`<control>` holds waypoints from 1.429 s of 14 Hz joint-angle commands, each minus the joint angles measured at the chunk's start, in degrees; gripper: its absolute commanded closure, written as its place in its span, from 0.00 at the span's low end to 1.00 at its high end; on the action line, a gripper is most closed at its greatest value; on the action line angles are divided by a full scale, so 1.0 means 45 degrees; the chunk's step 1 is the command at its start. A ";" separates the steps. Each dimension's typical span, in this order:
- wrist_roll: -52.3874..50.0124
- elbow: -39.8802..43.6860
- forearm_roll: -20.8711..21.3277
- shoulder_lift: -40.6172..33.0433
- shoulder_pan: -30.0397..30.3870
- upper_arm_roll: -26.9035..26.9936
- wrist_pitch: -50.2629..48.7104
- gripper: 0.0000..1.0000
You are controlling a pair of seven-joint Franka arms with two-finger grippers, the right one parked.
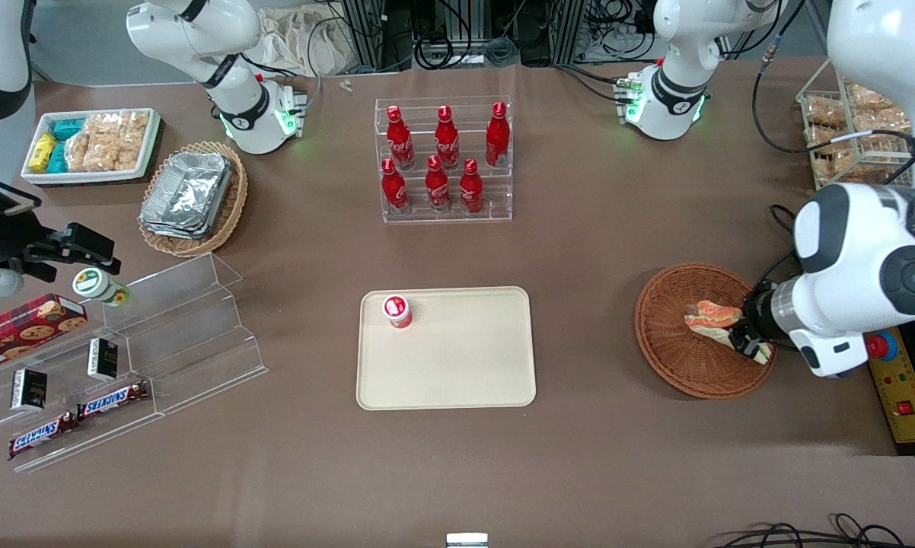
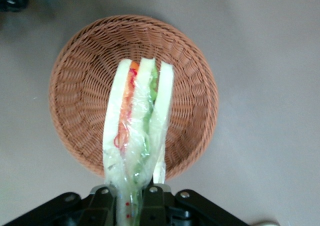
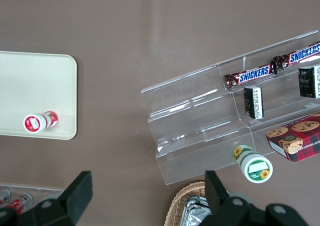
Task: Place sandwich from basket to tray
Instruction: 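Carry the sandwich with the left gripper over to the cream tray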
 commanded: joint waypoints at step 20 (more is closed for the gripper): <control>0.4121 0.2482 0.2912 0.5165 -0.4013 -0.4080 0.2494 1.00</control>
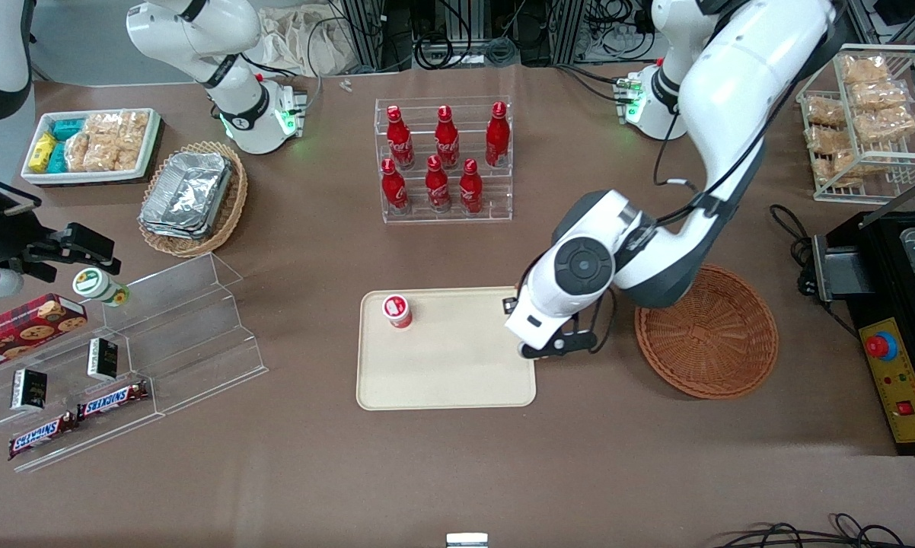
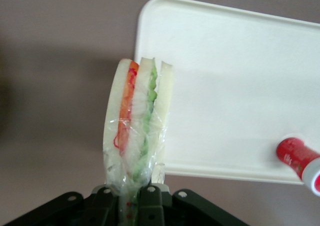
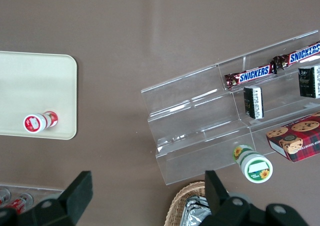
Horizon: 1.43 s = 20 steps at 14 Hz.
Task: Place sandwich from basket to tray
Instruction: 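Carry the sandwich with the left gripper over to the cream tray, then lower the sandwich onto the tray and open the left gripper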
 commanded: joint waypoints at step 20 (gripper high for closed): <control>-0.1405 0.0504 0.2374 0.1280 -0.0518 0.0152 0.1154 0.00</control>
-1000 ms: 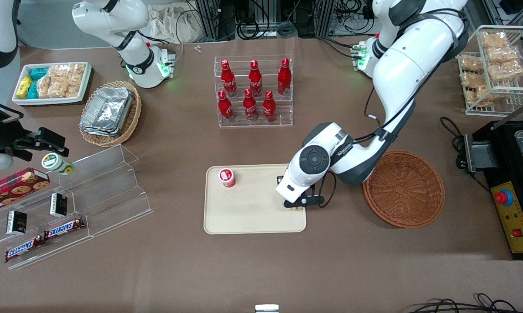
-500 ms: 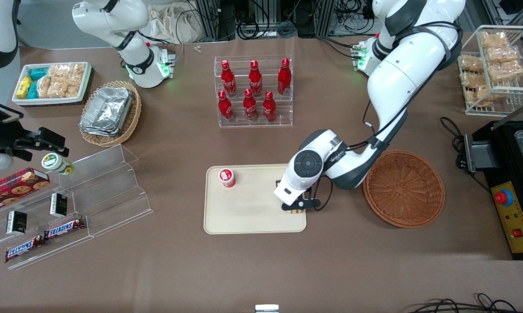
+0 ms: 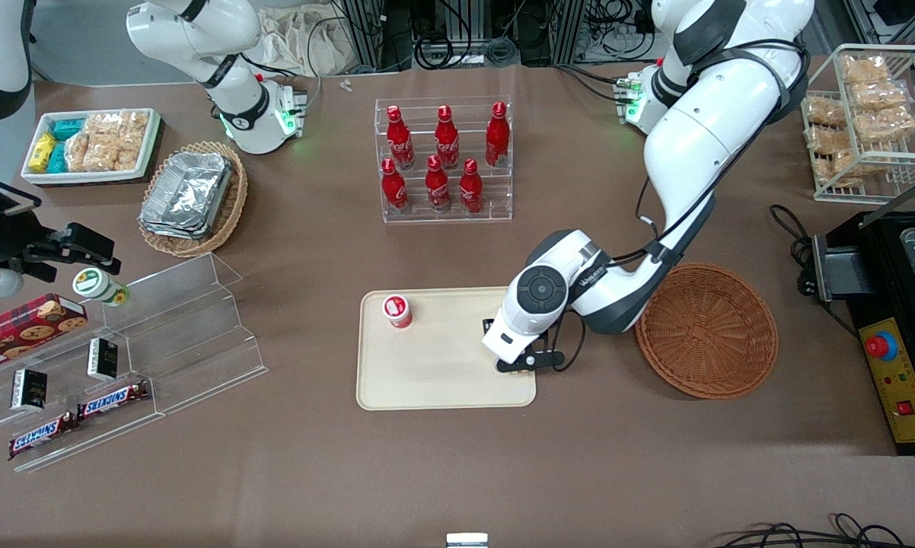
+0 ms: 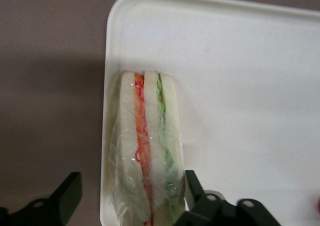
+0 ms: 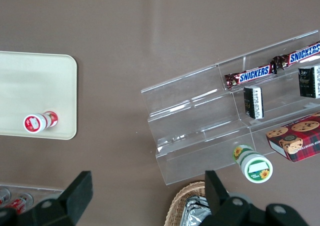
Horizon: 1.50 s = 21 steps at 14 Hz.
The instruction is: Place sandwich from basket to tray
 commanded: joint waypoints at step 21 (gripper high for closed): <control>1.1241 -0.4457 -0.7197 -1.0350 0.0646 0.7960 -0.4546 0.00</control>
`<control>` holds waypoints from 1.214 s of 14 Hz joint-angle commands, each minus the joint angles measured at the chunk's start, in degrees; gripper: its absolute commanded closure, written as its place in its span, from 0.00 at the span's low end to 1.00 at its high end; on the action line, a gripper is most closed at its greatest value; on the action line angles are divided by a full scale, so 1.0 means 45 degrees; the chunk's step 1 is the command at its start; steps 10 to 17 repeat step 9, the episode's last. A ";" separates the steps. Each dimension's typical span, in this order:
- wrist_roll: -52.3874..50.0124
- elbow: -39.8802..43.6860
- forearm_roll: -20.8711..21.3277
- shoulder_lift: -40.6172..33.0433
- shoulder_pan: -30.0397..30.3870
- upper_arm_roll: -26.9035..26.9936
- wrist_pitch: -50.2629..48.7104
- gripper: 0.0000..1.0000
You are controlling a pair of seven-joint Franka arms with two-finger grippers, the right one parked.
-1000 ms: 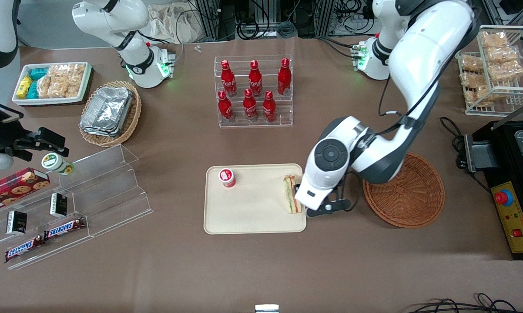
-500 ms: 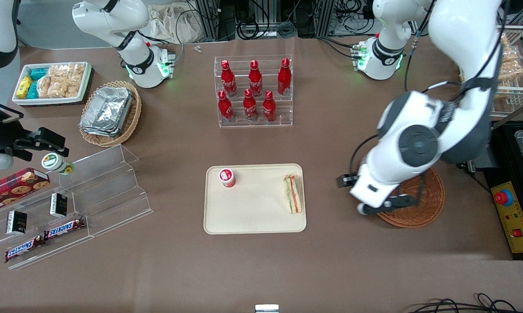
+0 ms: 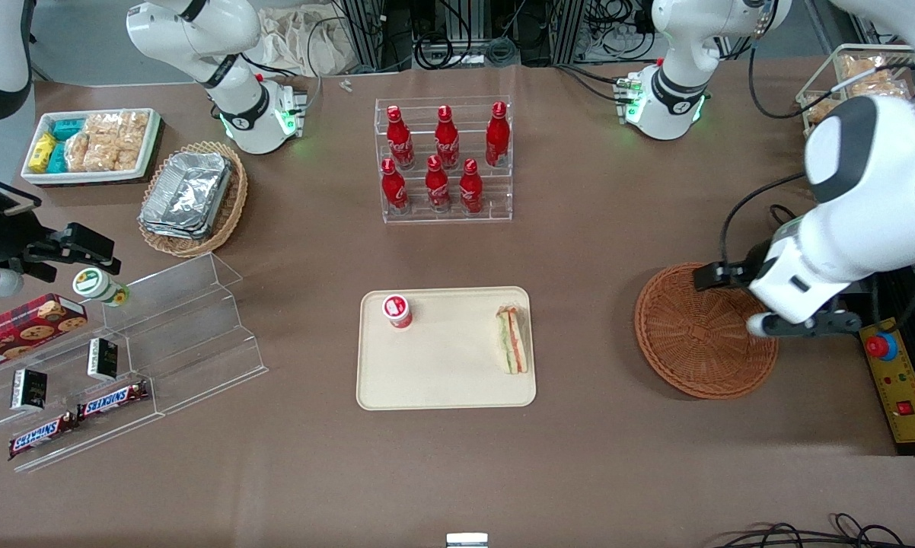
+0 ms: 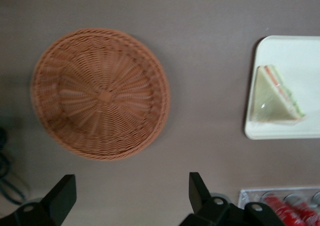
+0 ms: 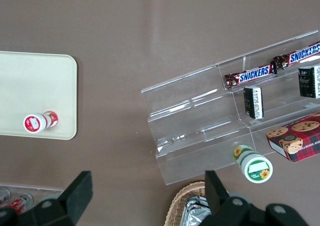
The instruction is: Place sandwich from basket to tray
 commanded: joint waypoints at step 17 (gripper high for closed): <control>0.1037 -0.0124 0.0990 -0.0217 -0.0326 0.0799 0.0684 0.00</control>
